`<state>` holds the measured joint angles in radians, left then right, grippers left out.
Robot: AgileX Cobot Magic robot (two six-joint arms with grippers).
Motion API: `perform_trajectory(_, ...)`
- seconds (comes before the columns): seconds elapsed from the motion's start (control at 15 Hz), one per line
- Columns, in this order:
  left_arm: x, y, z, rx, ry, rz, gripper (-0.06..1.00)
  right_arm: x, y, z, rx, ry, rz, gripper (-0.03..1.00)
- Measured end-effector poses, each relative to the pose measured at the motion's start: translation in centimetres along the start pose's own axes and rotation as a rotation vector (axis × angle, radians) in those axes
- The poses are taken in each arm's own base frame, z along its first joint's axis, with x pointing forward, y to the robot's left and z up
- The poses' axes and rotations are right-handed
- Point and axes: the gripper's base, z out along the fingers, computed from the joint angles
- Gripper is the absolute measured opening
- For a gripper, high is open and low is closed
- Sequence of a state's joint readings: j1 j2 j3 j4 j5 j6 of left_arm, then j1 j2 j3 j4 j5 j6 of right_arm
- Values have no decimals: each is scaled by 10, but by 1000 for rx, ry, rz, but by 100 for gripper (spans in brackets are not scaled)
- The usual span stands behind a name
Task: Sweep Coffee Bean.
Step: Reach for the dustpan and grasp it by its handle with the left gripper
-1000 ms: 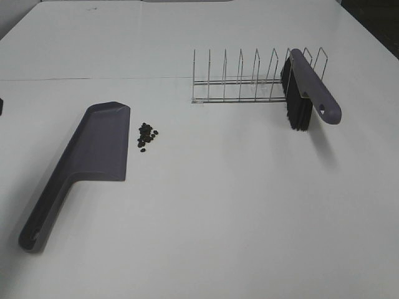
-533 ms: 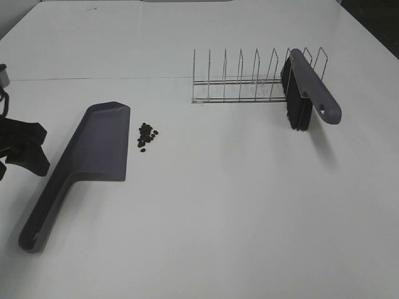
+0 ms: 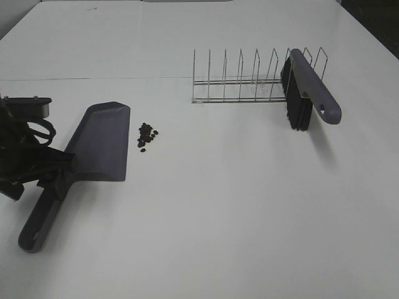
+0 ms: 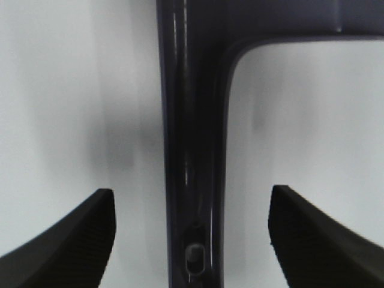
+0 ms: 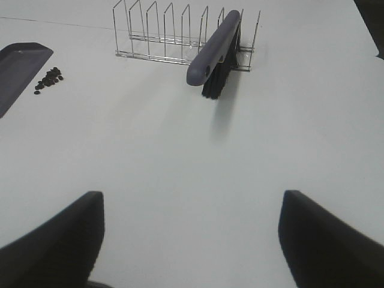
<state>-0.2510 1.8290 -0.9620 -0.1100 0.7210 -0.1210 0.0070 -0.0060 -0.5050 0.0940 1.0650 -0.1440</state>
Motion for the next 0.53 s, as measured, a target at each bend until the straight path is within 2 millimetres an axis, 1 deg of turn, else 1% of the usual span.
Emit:
perform_trajectory(0.13,-11,-2,5,0,-5,-2,66,0,0,0,0,0,0,75)
perform_trajectory(0.27,-21,-3,14,-3,6,-1,66,0,0,0,0,0,0,75)
perform_trajectory(0.4,-25,-3,27,-9,34,-3,66,0,0,0,0,0,0,75)
perform_trajectory(0.53,-24,-1,40,-22,75,-1,66,0,0,0,0,0,0,75)
